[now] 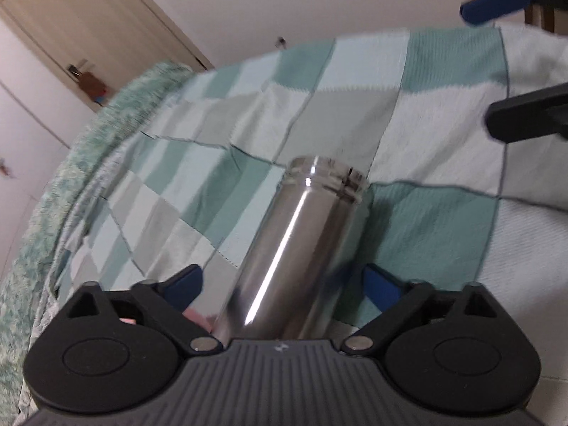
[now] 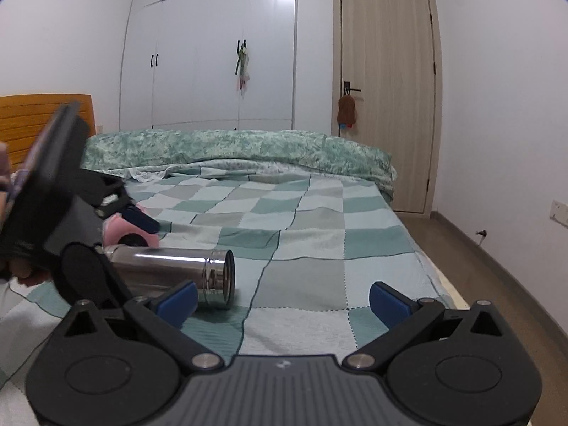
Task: Flip cup upright
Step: 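Close the left gripper on the silver thermos body and lift it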
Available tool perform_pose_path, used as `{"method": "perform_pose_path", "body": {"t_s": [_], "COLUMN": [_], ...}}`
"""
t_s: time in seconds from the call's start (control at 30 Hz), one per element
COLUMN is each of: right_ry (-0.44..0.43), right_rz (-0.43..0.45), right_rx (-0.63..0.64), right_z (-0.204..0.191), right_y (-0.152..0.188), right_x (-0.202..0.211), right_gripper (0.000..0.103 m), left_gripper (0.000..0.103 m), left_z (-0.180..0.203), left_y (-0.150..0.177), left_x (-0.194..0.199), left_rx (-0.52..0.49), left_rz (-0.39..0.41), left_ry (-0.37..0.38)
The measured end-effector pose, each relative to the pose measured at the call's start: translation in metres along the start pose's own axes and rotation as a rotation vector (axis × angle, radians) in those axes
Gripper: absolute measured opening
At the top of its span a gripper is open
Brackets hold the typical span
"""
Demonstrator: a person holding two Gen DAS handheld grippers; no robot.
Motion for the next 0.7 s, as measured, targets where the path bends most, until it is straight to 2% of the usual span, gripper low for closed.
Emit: {"method": "perform_pose_path", "body": {"t_s": [0.07,0.1,0.17,0.43,0.7], "right_ry": [-0.007,-0.010,-0.017,-0.003,0.026], "right_rz": [-0.006,-0.010,-0.015,-0.002,-0.006], "right_rx": [0.000,0.000,0.000,-0.017,-0.036], "right_z": [0.001,0.001,0.001,0.002,0.004], "right_y": [0.001,0.002,0.002,0.002,0.010], "right_x": [-0.005,-0.006,-0.009,0.020,0.089], "right_gripper": [0.103,0.103,0.103,0.103,0.103], "left_gripper": [0.074,0.071,0.068,0.067,0.065], "left_z": [-0.002,-0.004,-0.003,0.030,0.091], "left_y": [0.000,-0.002,-0.004,-0.001,0.010], "left_x": [-0.010,-0.010,-0.006,0.045,0.112], "left_rx": [0.000,0.012,0.009,-0.036,-0.084], "left_rz": [-0.036,-0.042,-0.036,0.039,0.034], "left_ry": [0.038,0.065,0.058,0.058,0.081]}}
Point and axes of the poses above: each gripper's, at about its wrist camera, not at the fingertips, and x roughly against the way its jaws point, z to its right, y to its underside, the point moved 3 cm from there along -x, roughly the way its jaws point, and after that the axes turned 15 degrees about x, right-handed, at the moved point
